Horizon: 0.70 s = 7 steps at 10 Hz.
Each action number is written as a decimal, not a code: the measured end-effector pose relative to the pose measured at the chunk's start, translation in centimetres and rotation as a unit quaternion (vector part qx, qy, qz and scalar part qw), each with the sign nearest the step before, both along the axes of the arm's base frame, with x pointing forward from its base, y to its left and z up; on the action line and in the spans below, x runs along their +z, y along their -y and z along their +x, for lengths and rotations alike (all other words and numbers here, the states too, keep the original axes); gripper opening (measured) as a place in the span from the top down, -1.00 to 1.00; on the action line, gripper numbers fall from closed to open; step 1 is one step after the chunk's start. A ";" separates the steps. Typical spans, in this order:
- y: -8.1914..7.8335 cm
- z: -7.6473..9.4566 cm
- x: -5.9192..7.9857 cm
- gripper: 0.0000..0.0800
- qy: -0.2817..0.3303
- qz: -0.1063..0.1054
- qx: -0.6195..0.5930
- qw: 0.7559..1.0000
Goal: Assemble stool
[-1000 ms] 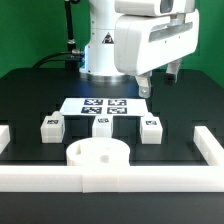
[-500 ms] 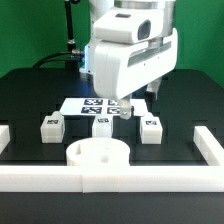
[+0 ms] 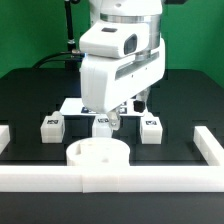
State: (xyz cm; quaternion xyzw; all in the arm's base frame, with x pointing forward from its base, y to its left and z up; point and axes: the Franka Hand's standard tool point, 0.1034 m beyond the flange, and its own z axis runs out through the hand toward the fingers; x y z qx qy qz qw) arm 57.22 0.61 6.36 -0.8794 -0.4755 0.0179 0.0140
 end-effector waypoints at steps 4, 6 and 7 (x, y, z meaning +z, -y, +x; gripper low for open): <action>1.5 0.3 -2.1 -0.62 -0.010 0.002 0.006 1.000; 1.9 0.3 -3.2 -0.62 -0.016 0.003 0.004 1.000; 2.0 0.2 -3.8 -0.62 -0.020 0.004 0.003 1.000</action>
Offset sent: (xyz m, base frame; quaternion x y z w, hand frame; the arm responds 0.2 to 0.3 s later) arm 0.0110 -0.0020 -0.0153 0.0112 0.0132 -0.0094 0.9998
